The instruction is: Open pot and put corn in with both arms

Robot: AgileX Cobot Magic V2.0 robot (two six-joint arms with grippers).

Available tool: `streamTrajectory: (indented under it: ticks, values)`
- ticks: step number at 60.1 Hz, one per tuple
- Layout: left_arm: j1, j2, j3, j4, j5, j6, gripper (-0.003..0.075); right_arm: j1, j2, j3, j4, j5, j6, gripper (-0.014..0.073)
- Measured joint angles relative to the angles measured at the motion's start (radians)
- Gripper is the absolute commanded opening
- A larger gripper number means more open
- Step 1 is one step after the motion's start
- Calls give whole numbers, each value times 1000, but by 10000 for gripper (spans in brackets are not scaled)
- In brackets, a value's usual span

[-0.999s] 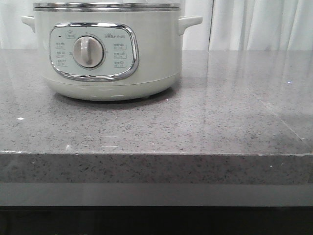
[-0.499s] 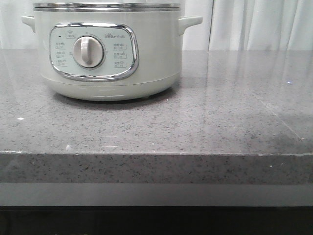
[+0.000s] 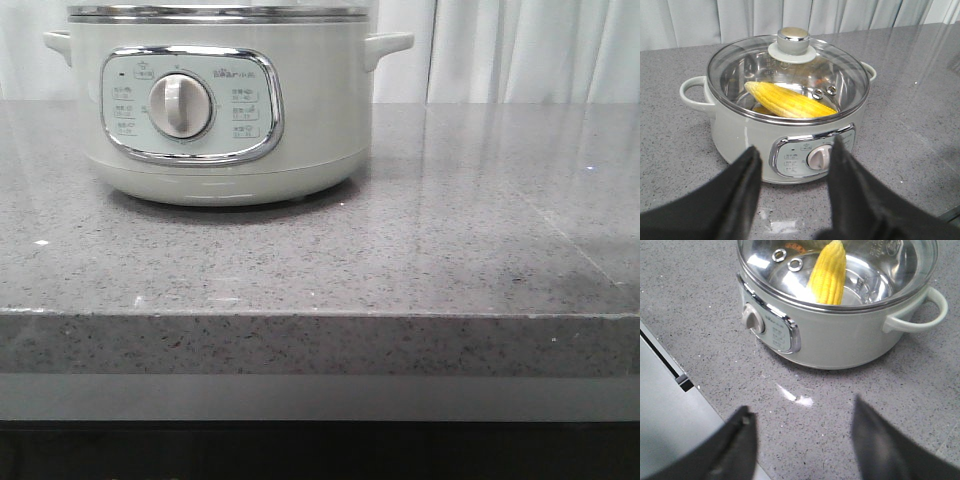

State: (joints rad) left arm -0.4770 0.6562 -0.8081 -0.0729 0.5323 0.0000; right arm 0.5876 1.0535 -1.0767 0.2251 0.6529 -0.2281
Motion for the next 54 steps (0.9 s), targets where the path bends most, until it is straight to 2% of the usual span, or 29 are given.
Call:
streamTrajectory:
  ticks: [7,12,54]
  values:
    - [0,0,0,0,0,0,43,0,0,0,0,0,0,-23]
    - [0,0,0,0,0,0,-21,0,0,0,0,0,0,-125]
    - [0,0,6,5,-14,0,-20,0,0,0,0,0,0,-120]
